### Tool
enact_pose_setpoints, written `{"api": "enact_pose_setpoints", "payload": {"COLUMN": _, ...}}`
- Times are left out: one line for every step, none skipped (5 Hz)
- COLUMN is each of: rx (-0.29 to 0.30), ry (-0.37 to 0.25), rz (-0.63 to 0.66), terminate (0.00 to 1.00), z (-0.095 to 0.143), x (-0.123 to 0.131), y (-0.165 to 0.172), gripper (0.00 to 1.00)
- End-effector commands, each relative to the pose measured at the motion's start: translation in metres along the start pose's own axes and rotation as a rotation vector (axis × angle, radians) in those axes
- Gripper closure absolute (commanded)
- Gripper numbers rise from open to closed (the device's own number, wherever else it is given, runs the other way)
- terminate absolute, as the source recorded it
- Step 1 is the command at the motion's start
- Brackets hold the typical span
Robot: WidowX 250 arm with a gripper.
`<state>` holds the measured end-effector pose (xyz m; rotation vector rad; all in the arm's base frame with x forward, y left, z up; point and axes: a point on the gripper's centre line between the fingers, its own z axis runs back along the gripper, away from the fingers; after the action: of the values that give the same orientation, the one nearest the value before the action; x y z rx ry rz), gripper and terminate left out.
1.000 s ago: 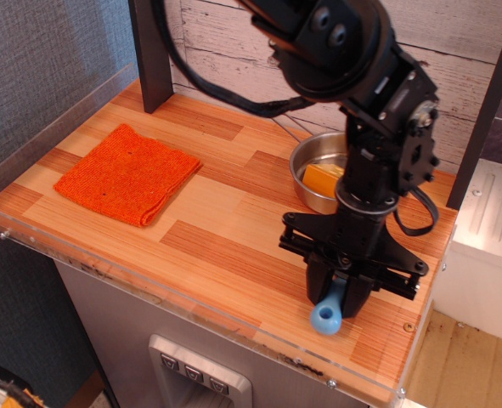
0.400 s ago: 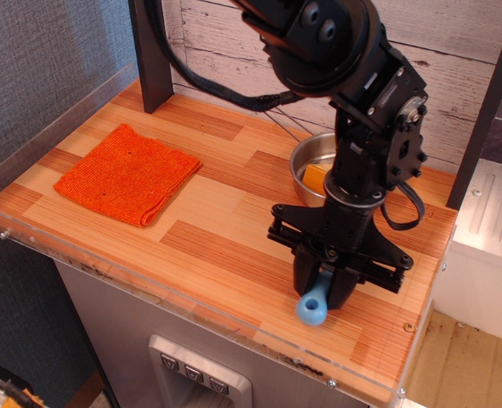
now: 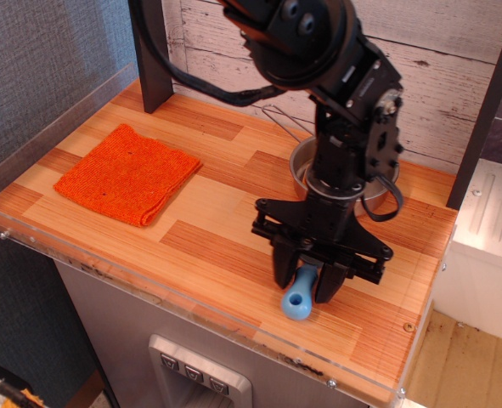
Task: Move the blue spoon away from the orange rag.
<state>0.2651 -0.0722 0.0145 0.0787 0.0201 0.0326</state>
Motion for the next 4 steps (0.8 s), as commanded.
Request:
{"api": "enact_pose_setpoints", "payload": {"rx": -0.055, "ry": -0.061, "rz": -0.045, "terminate": 0.0, "z": 0.035, "x": -0.004, "y": 0.013, "gripper": 0.0}}
{"api": "enact_pose_setpoints", "payload": {"rx": -0.088, "ry": -0.087, "rz": -0.035, "terminate": 0.0, "z": 0.062, "x": -0.011, "y": 0.034, "gripper": 0.0}}
{"api": "enact_pose_setpoints", "payload": {"rx": -0.084, "ry": -0.085, "rz": -0.017, "terminate": 0.0, "z": 0.071, "x": -0.019, "y": 0.06, "gripper": 0.0}}
{"api": "enact_pose_setpoints", "payload": {"rx": -0.048, "ry": -0.075, "rz": 0.009, "terminate": 0.0, "z": 0.069, "x": -0.019, "y": 0.091, "gripper": 0.0}}
